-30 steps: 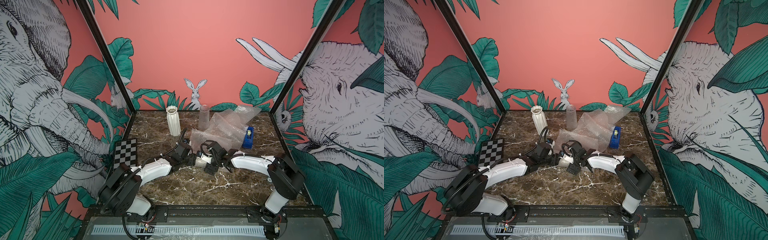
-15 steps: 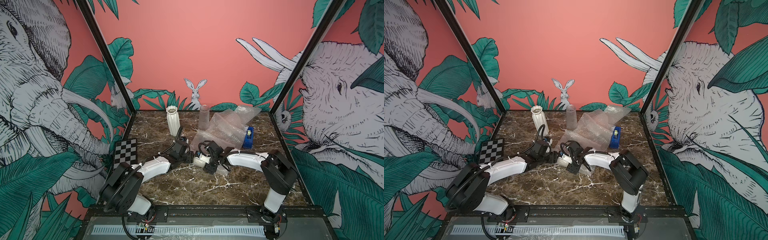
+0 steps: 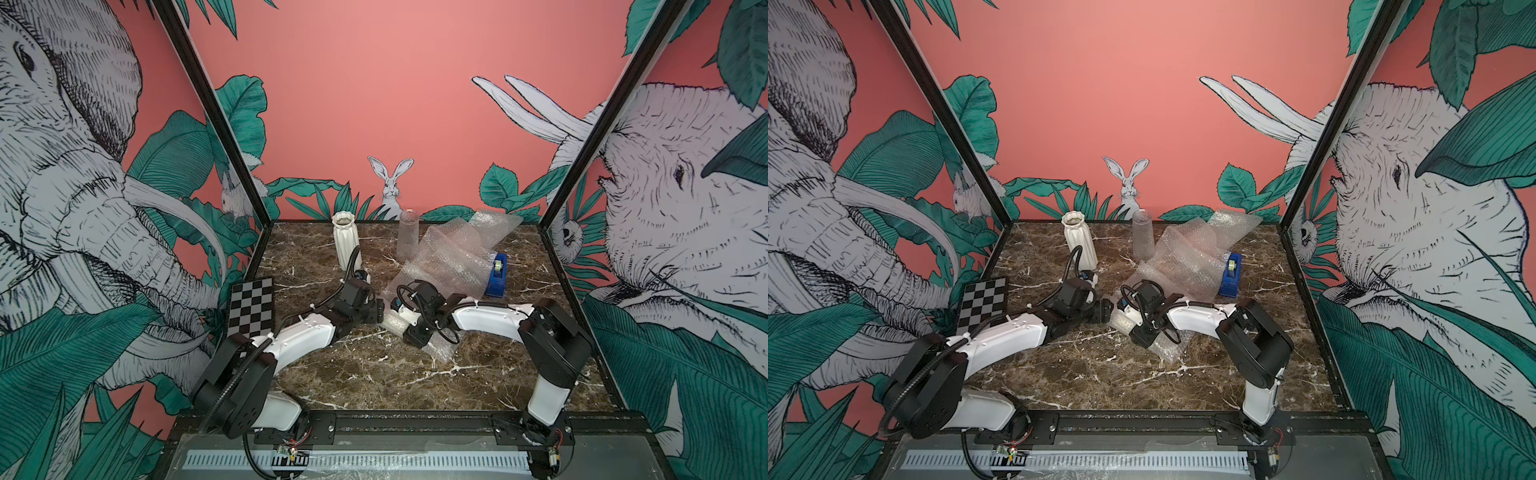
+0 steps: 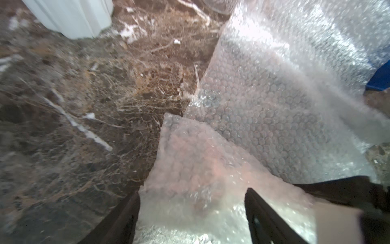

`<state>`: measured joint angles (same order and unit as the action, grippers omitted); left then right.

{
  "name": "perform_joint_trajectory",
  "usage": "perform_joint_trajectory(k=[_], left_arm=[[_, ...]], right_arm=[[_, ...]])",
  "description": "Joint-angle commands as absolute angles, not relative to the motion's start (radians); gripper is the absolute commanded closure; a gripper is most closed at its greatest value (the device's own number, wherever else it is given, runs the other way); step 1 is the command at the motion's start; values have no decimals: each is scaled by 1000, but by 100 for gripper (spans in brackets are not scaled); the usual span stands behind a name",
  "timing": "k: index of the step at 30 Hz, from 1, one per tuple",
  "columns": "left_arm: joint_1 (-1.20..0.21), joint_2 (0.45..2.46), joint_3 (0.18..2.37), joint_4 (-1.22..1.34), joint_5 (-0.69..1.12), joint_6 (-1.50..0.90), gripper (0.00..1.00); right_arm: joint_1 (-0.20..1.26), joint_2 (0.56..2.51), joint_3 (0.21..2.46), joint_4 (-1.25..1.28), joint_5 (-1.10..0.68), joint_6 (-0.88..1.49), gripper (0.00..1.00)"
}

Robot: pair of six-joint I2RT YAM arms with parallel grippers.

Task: Wrap vases in bubble wrap
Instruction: Wrap the vase in bubble wrap.

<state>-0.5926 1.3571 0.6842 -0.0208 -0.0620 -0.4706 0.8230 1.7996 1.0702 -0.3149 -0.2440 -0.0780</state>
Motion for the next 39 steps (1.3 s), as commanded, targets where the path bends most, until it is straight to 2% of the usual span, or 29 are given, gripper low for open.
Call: perform_joint_trajectory(k=[1, 9, 18, 39], left_arm=[[-579, 1269, 647, -50, -102, -499, 19], [-578, 1256, 591, 8, -31, -544, 18], [-574, 1346, 608, 107, 60, -600, 14], [-526, 1564, 684, 286, 189, -701, 13]], right_arm=[[826, 1800, 1085, -237, -323, 117, 58], [825, 1837, 1028, 3, -376, 490, 58], [824, 1894, 955, 209, -404, 734, 59], [828, 1883, 937, 190, -357, 713, 51]])
